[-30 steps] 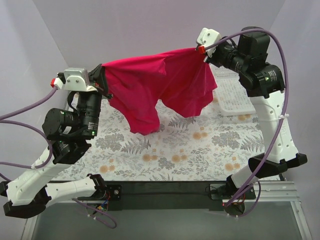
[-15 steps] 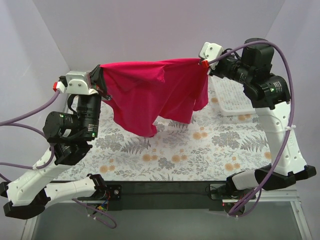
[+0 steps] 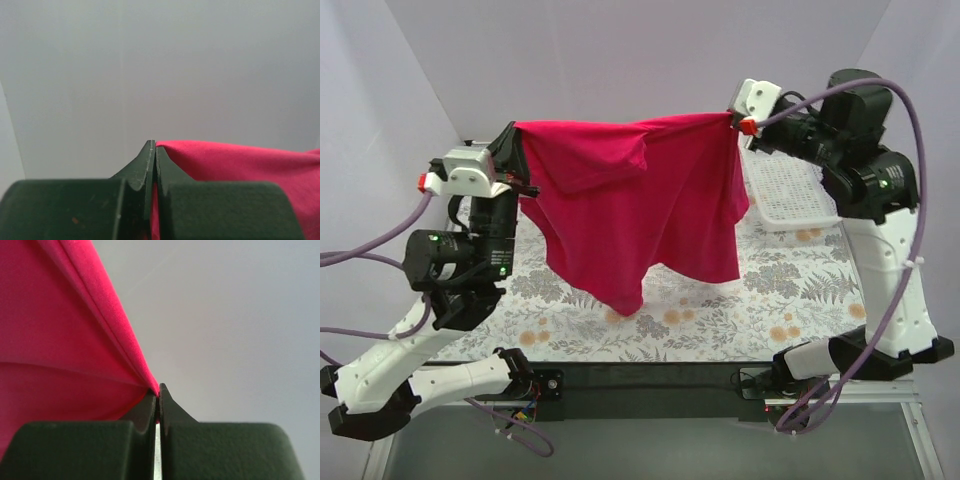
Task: Fold and stack the t-shirts
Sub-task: Flatten the tshirt out
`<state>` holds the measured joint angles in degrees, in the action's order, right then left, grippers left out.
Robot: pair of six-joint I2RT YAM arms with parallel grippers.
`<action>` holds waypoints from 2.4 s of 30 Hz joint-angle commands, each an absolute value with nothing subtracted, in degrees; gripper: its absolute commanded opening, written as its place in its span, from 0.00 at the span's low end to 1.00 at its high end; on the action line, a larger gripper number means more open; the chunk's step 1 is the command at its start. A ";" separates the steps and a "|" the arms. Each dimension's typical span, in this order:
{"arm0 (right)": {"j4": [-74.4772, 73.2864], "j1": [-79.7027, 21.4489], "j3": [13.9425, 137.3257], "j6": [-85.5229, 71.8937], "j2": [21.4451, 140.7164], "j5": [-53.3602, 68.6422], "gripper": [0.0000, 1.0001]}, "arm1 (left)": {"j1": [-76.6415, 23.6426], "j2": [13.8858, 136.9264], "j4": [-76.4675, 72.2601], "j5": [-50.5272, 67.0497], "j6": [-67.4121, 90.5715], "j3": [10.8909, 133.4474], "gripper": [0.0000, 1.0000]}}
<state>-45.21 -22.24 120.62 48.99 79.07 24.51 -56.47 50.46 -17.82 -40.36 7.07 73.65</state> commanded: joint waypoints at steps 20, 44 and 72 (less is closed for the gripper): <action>-29.24 -18.90 127.48 45.24 85.00 24.58 0.01 | -18.90 61.56 -12.58 -6.51 44.29 88.00 0.00; -52.55 -22.50 47.63 69.87 67.85 42.53 0.01 | -18.98 37.01 35.32 20.83 86.13 37.44 0.00; -30.23 -11.16 60.11 33.14 77.69 34.89 0.66 | -16.36 68.67 6.00 5.10 75.78 45.60 0.76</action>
<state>-37.45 -11.00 58.28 40.58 77.12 34.46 -18.39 58.35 18.70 8.95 81.60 41.80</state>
